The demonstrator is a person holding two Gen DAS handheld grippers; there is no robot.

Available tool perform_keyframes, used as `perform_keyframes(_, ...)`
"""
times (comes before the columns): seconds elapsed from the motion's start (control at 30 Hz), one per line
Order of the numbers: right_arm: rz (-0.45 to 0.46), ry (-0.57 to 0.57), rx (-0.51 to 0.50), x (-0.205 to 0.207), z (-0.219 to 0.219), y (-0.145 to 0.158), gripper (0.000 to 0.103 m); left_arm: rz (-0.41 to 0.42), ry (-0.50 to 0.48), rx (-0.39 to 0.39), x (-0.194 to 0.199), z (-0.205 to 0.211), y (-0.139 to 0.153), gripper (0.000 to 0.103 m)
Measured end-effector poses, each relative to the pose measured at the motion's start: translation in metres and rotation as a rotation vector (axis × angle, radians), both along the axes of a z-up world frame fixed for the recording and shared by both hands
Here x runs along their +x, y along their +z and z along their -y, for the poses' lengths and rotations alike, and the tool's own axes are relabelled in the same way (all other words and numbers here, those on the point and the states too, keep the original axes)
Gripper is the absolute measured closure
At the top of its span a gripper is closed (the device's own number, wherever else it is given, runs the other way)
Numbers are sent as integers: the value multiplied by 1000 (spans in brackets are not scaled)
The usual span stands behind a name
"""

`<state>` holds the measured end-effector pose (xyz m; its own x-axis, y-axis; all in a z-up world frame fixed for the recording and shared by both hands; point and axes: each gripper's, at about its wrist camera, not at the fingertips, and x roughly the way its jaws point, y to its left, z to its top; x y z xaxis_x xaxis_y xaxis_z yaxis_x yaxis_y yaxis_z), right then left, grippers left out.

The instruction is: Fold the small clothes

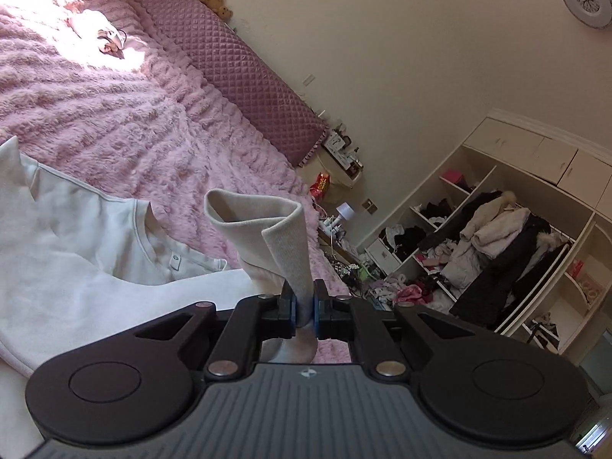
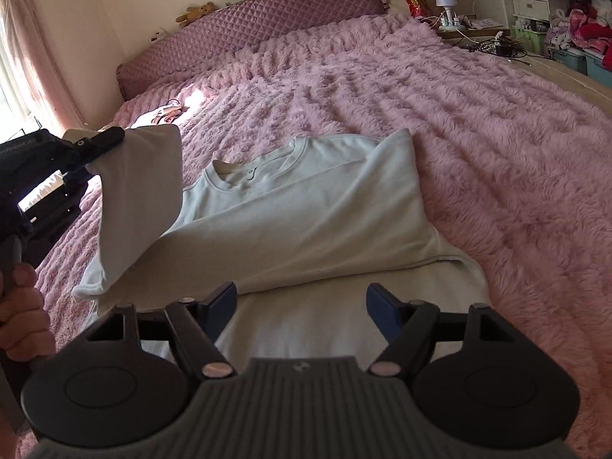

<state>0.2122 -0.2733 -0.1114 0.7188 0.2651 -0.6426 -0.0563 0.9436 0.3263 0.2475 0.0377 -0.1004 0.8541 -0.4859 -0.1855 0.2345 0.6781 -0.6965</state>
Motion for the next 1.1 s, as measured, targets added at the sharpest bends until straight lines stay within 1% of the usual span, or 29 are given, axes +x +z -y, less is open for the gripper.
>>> perform_keyframes(0.07,-4,-18,1,-3,14,-5,32,-33,-44,69,9,25,-17,95)
perform_keyframes(0.17,-6,-37,-22,-8,30,-13,32,-127,-117,207,23,61,-49,94)
perform_keyframes(0.2,-6,-43,-30,-9,35,-15,32,-164,-139,250,25,70,-58,86)
perform_keyframes(0.23,-7,-48,-36,-9,38,-16,32,-200,-159,276,26,78,-64,80)
perform_keyframes(0.27,-8,-53,-40,-10,41,-17,32,-237,-194,293,27,84,-72,79)
perform_keyframes(0.3,-6,-64,-39,-9,46,-18,32,-246,-207,307,25,88,-74,75)
perform_keyframes(0.33,-4,-76,-36,-8,50,-18,32,-239,-211,318,21,89,-73,73)
perform_keyframes(0.37,-2,-86,-34,-6,51,-18,32,-223,-215,321,17,88,-69,71)
perform_keyframes(0.43,10,-106,-26,-1,54,-15,32,-193,-219,307,7,81,-55,62)
perform_keyframes(0.47,19,-108,-22,3,54,-14,32,-178,-218,300,3,74,-48,58)
perform_keyframes(0.5,29,-101,-20,6,53,-12,35,-150,-216,299,-1,65,-37,47)
perform_keyframes(0.53,40,-93,-23,12,51,-10,41,-125,-208,314,-8,56,-27,39)
perform_keyframes(0.57,46,-86,-23,17,49,-9,41,-106,-200,331,-12,49,-19,38)
perform_keyframes(0.63,59,-57,5,31,43,-6,41,-56,-163,385,-27,18,-2,36)
perform_keyframes(0.67,63,-53,23,38,41,-6,41,-45,-145,403,-31,7,2,36)
perform_keyframes(0.7,61,-44,43,47,38,-8,41,-36,-110,438,-37,-12,7,33)
perform_keyframes(0.77,49,-37,41,62,30,-14,42,-35,-41,523,-45,-45,10,32)
perform_keyframes(0.83,47,-15,12,76,22,-20,46,-50,11,611,-51,-70,9,32)
perform_keyframes(0.9,39,-9,-21,88,15,-27,46,-83,54,695,-58,-100,6,32)
perform_keyframes(1.0,17,-24,-38,104,10,-36,45,-118,104,766,-66,-132,-4,32)
perform_keyframes(1.03,12,-29,-36,107,9,-38,41,-130,110,784,-66,-139,-7,33)
perform_keyframes(1.1,-3,-46,-40,117,8,-44,40,-149,113,837,-65,-148,-17,34)
